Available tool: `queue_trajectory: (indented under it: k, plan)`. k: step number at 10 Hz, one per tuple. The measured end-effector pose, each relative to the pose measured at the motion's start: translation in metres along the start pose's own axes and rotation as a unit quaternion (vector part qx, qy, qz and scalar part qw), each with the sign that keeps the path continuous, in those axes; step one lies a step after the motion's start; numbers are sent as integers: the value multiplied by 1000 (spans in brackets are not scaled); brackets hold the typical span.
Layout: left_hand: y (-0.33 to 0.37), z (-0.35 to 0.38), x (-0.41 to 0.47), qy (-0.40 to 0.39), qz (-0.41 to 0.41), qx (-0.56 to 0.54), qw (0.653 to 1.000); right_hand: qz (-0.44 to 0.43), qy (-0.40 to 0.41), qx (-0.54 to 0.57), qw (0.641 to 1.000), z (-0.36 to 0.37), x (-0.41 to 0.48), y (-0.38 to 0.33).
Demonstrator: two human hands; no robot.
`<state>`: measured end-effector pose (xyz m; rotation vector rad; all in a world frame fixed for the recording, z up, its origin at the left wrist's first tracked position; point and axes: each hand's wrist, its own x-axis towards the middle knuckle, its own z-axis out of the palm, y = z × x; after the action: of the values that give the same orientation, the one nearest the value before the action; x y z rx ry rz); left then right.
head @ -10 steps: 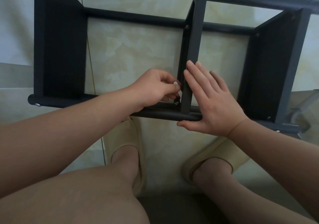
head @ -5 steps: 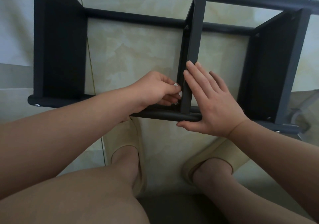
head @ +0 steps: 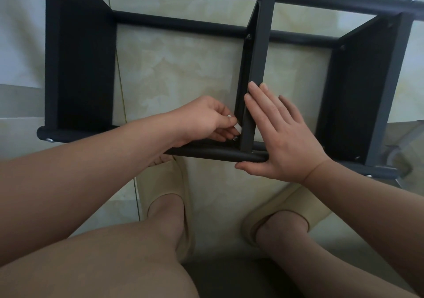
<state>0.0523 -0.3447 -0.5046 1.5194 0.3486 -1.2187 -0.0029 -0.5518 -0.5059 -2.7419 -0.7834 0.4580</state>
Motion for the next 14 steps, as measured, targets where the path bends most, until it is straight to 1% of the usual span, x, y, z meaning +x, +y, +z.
queue_trajectory:
  k: [4, 9, 12, 14]
  plan:
    - [-2, -5, -1, -12, 26, 76, 997, -1, 2, 1, 1000, 0, 0, 0]
    - [-9, -17, -1, -74, 31, 169, 982, -1, -5, -1, 1000, 0, 0, 0]
    - [-12, -17, 2, -87, 42, 277, 956, -1, -4, -1, 1000, 0, 0, 0]
    - [-6, -16, 2, -101, 34, 303, 947, -4, -6, 2, 1000, 0, -1, 1]
